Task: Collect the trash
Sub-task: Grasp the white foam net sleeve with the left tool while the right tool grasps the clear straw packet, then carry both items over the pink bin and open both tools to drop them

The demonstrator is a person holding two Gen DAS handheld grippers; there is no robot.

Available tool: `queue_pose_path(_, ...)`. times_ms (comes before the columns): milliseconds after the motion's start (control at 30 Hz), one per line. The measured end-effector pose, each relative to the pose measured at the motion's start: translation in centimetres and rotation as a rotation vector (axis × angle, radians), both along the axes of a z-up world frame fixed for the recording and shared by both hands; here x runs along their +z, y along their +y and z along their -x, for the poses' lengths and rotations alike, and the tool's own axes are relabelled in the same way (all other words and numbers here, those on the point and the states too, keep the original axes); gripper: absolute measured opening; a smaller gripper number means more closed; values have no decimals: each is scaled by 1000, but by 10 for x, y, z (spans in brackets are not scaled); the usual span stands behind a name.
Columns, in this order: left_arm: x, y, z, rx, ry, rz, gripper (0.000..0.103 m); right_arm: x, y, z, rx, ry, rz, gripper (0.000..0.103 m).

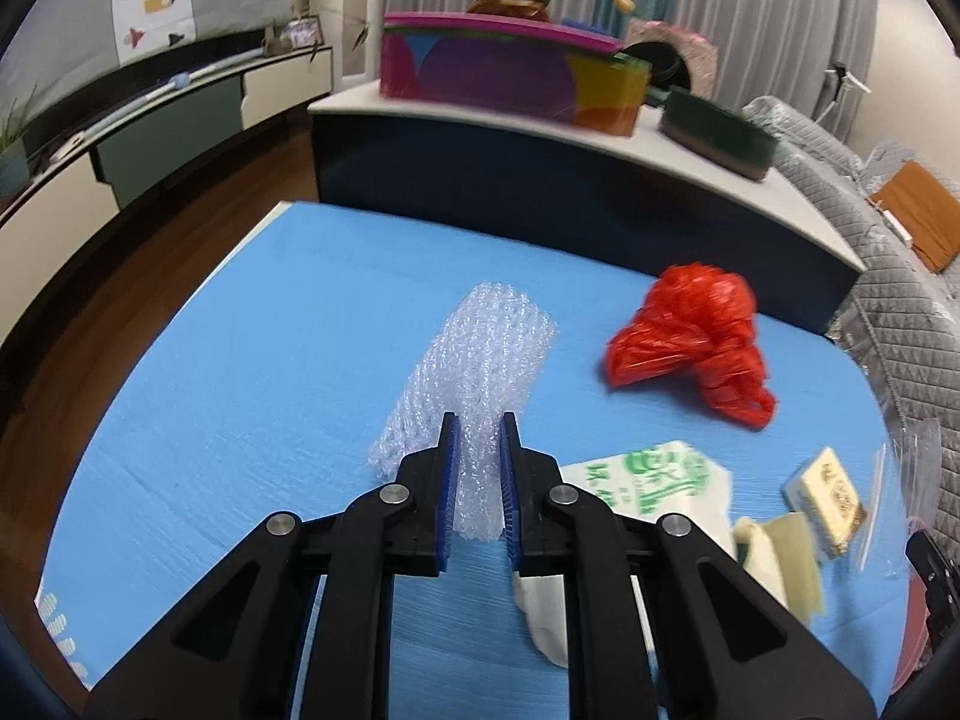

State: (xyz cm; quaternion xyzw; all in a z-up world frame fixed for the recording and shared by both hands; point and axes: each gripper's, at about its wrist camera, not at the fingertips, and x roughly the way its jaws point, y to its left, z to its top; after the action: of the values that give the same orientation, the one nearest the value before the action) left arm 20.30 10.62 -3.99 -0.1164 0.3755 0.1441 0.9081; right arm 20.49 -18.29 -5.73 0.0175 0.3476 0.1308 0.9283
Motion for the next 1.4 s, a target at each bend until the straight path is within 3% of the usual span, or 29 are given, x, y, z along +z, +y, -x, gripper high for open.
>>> queue_pose_path(533, 30, -45, 22, -109, -100, -30, 13, 24, -26, 39, -27, -87, 21, 1)
queue_pose_path(1400, 44, -109, 30, -261, -147, -69, 13, 36, -66, 62, -102, -122, 22, 1)
